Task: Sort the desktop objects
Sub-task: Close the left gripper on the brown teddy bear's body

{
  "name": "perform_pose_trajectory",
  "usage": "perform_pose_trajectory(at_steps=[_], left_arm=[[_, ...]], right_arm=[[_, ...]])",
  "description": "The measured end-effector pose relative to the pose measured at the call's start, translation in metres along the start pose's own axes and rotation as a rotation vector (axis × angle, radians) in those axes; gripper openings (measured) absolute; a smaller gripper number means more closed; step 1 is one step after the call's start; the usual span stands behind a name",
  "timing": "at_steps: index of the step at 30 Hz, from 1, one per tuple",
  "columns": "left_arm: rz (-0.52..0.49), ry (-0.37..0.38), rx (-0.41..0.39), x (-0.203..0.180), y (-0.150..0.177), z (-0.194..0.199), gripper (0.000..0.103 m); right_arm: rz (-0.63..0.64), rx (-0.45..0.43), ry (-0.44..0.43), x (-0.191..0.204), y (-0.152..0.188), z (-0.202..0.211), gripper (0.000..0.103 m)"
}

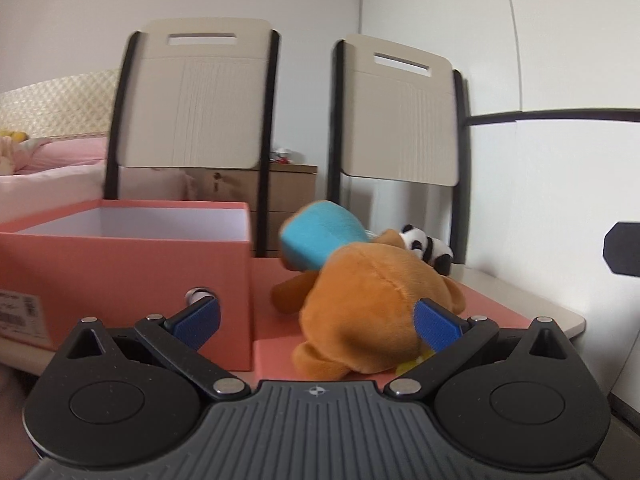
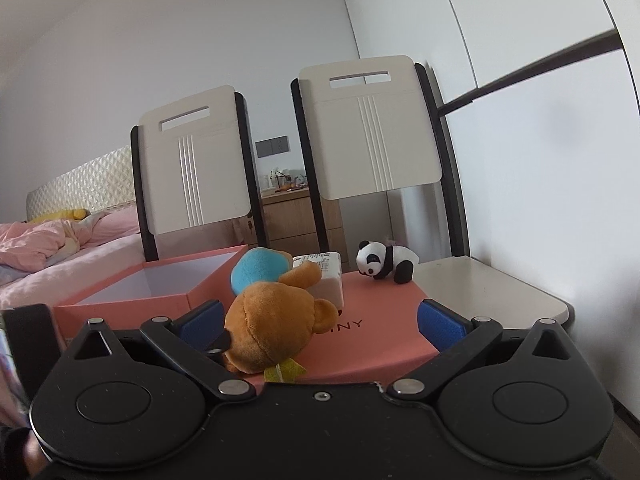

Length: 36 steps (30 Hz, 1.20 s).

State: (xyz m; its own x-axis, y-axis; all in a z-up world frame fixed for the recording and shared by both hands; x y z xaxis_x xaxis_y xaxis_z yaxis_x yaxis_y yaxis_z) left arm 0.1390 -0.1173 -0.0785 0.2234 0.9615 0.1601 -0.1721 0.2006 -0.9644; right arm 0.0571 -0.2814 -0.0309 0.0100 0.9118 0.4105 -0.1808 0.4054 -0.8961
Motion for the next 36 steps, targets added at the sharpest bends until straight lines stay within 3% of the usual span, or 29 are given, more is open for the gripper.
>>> perform_pose_trajectory(at_steps=[10, 17, 20, 25, 36], left_arm=[[-0.030, 0.009, 0.060, -0.028, 0.003, -0.047, 0.103], [-0.081, -0.052, 0.055, -0.033, -0.001, -0.052, 0.103], [-0.054, -0.024, 0.066, -0.036, 0.002, -0.052, 0.103], [-0.027, -0.040, 0.039, -0.031, -0.002, -0.048, 0.103], [0.076, -0.060, 0.062, -0.035, -0.011, -0.065, 0.103]], right_arm=[[-0.069, 0.003, -0.004, -0.012, -0.002, 0.000, 0.102], [-0.094, 0.005, -0.012, -0.014, -0.002, 0.000, 0.102], [-0.100, 0.004, -0.017, -0.013, -0.001, 0.001, 0.102], [-0.104, -0.001, -0.017, -0.013, -0.002, 0.001, 0.102], [-0.110, -0.006, -0.026, -0.015, -0.003, 0.005, 0.102]])
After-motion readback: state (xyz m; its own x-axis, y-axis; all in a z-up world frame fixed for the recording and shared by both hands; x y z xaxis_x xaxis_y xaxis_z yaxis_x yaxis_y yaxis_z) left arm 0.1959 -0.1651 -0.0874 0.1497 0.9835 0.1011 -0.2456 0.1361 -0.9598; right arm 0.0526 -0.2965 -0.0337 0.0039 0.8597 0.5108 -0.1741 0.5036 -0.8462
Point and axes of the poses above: each gripper's, at about its wrist camera, not at the fingertips, and z roughly against the way its jaws point, x to its left, y to its underside, the point moved 9 cm from there along -z, roughly the way its jaws point, and after that the axes turned 12 degrees about -z, right-handed, at the moved point
